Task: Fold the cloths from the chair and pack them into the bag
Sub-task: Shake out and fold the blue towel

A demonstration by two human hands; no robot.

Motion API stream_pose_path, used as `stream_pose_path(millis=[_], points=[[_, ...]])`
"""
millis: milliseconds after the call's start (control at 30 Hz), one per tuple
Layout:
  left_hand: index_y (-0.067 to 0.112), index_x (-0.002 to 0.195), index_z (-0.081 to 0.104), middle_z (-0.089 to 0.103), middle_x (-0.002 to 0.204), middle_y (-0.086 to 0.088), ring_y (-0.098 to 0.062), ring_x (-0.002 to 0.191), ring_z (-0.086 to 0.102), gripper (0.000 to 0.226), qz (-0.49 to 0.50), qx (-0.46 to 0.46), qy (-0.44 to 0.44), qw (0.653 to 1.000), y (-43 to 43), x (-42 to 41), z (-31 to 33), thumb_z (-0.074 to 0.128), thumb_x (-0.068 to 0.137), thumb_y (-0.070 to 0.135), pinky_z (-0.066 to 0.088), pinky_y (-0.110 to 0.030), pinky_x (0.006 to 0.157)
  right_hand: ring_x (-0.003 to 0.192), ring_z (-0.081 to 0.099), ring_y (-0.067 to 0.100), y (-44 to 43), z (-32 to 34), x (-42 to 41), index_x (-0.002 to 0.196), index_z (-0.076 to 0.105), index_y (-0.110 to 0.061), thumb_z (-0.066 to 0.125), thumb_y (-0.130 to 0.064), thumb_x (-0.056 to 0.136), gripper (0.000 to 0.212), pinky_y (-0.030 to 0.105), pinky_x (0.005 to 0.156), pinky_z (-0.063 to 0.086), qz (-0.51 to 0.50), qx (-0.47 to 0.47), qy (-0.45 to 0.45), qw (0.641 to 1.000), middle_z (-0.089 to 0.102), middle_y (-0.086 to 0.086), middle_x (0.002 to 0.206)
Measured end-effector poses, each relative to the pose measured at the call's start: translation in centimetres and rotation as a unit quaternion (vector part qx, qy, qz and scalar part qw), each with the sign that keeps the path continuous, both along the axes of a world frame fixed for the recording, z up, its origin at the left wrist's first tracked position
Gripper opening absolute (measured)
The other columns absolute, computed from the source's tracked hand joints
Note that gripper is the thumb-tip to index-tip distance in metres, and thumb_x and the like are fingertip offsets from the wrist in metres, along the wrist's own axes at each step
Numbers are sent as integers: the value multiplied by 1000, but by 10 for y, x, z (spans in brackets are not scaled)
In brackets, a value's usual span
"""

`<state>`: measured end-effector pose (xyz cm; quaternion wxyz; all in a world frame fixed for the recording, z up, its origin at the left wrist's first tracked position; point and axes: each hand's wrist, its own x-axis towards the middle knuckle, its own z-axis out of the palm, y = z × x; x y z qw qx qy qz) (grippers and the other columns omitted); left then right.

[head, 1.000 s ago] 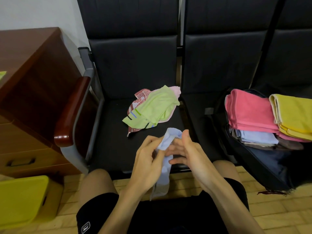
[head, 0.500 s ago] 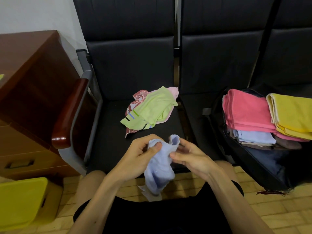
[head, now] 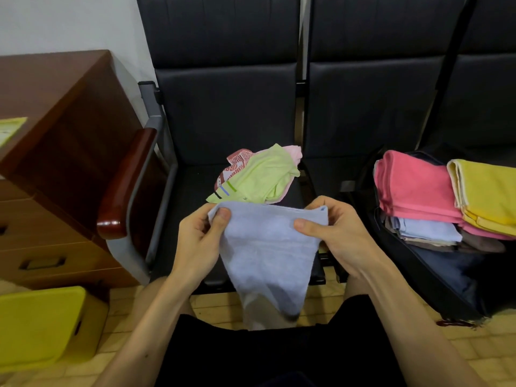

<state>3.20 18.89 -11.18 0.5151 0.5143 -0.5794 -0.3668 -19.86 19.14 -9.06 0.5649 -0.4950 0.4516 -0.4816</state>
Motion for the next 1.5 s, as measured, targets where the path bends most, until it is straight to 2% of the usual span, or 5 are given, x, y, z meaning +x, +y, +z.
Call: stream_pose_path(millis=[733,867,967,1100,1500], points=[[12,89,61,63,79,3,-12,72,61,30,-58,45,93,993,-22,-52,23,47,104,33,52,-31,66,82,71,23,7,-37,-5,88,75,-9,83,-61,61,59,30,66,58,-55,87,-109,989,75,10,89],[14,105,65,74,94,-4,-21,92,72,26,-44,113,179,976,-31,-57,26,49,103,33,60,-35,77,75,70,19,25,-34,25,80,81,-28,90,-45,60,28,34,77,57,143,79,-116,980,76,0,78],[13,115,64,73,107,-8,-23,100,72,32,-10,136,177,975,-37,-49,21,50,101,38,60,-40,84,74,64,41,6,-45,45,96,77,-8,72,-47,87,41,42,77,50,561,-129,-181,797,69,21,78],[20,111,65,73,108,-5,-18,99,72,26,58,158,174,970,-47,-30,13,50,102,37,60,-35,80,102,71,22,28,-90,24,105,73,-6,70,-30,91,28,28,80,54,137,167,-31,976,76,5,102],[9,123,64,76,106,-12,-22,98,72,37,54,405,314,857,-61,0,-14,49,103,36,56,-38,79,93,73,24,15,-21,24,99,74,-11,101,-36,27,81,38,82,59,117,227,-208,944,75,11,102]])
